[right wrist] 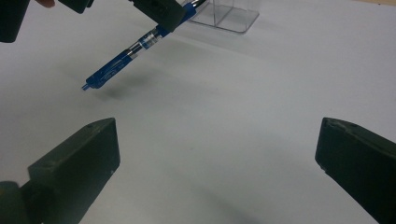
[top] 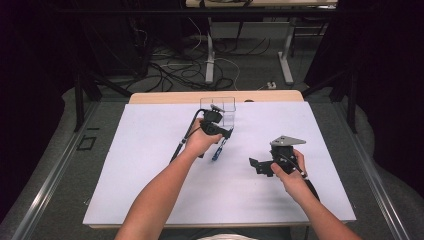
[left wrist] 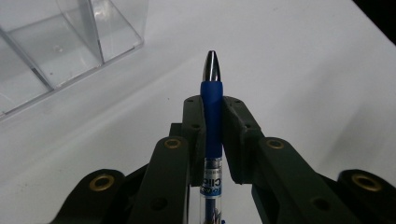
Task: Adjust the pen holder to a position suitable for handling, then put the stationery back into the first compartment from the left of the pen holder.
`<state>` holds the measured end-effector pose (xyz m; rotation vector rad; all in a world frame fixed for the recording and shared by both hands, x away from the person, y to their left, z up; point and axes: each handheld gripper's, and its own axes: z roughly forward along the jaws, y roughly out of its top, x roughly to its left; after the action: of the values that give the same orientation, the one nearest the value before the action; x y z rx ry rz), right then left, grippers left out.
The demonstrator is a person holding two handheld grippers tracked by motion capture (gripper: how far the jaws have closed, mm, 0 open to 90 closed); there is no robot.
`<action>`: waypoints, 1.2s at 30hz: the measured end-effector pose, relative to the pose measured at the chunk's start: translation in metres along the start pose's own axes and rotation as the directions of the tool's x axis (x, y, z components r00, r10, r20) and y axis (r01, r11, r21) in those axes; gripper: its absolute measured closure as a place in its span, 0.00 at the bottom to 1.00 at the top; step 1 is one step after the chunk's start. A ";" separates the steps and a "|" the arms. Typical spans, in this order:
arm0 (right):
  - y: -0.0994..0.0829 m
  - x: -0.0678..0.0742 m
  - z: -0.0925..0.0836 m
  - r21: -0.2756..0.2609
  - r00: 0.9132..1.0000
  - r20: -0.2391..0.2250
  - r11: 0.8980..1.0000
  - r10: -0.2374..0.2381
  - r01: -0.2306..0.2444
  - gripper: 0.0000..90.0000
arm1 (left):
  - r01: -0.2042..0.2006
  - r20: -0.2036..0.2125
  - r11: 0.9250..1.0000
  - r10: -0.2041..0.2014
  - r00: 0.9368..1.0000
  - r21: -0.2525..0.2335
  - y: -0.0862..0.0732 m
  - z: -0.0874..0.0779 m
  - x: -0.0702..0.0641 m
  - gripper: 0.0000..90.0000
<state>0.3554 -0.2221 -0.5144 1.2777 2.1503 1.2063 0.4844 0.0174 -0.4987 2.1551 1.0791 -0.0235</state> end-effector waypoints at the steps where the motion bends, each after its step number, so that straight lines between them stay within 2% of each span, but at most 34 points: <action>1: 0.000 0.000 0.000 0.000 1.000 0.000 1.000 0.000 0.000 0.00 | 0.010 -0.002 1.000 -0.010 1.000 -0.009 0.000 -0.002 0.000 0.89; 6: 0.000 0.000 0.000 0.001 1.000 0.001 1.000 0.001 -0.001 0.00 | 0.012 -0.005 0.997 -0.012 1.000 -0.074 0.002 -0.010 0.001 0.89; 8: 0.000 0.000 0.000 0.001 1.000 0.001 1.000 0.001 -0.001 0.00 | 0.039 0.000 0.992 -0.039 0.999 -0.119 0.002 -0.014 0.001 0.89; 9: 0.000 0.000 0.000 0.001 1.000 0.001 1.000 0.001 -0.001 0.00 | 0.039 0.000 0.992 -0.039 0.999 -0.119 0.002 -0.014 0.001 0.89; 11: 0.000 0.000 0.000 0.002 1.000 0.000 1.000 0.000 0.000 0.00 | 0.036 -0.009 0.987 -0.038 0.999 -0.156 0.004 -0.019 0.003 0.89; 14: 0.000 0.000 0.000 0.007 1.000 -0.001 1.000 -0.007 0.007 0.00 | 0.040 -0.013 0.983 -0.043 0.999 -0.180 0.005 -0.023 0.004 0.89; 18: 0.000 0.000 0.000 0.007 1.000 0.000 1.000 -0.006 0.006 0.00 | 0.029 -0.032 0.971 -0.038 0.999 -0.238 0.006 -0.032 0.007 0.89; 23: 0.000 0.000 0.000 0.007 1.000 -0.002 1.000 -0.001 0.001 0.00 | 0.038 -0.032 0.956 -0.050 0.998 -0.292 0.008 -0.037 0.010 0.89; 25: 0.000 0.001 0.000 0.006 1.000 -0.004 1.000 0.001 -0.001 0.00 | 0.044 -0.032 0.944 -0.057 0.998 -0.327 0.009 -0.040 0.012 0.89; 28: 0.000 0.001 0.000 0.005 1.000 -0.004 1.000 -0.001 0.001 0.00 | 0.049 -0.035 0.933 -0.066 0.997 -0.358 0.011 -0.045 0.015 0.89; 31: 0.000 0.000 0.000 0.004 1.000 0.000 1.000 0.004 -0.004 0.00 | 0.049 -0.038 0.924 -0.069 0.997 -0.378 0.012 -0.048 0.017 0.89; 33: 0.000 0.000 0.000 0.005 1.000 -0.001 1.000 0.004 -0.004 0.00 | 0.053 -0.040 0.924 -0.073 0.997 -0.378 0.013 -0.050 0.017 0.89; 34: 0.000 0.000 0.000 0.004 1.000 -0.003 1.000 0.004 -0.004 0.00 | 0.052 -0.041 0.919 -0.074 0.996 -0.391 0.014 -0.053 0.018 0.89; 36: 0.000 0.000 0.000 0.003 1.000 -0.002 1.000 0.001 -0.001 0.00 | 0.057 -0.036 0.915 -0.078 0.996 -0.399 0.016 -0.056 0.019 0.89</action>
<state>0.3551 -0.2218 -0.5145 1.2790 2.1544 1.2051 0.4921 0.0581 -0.4534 1.7590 1.0812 0.2051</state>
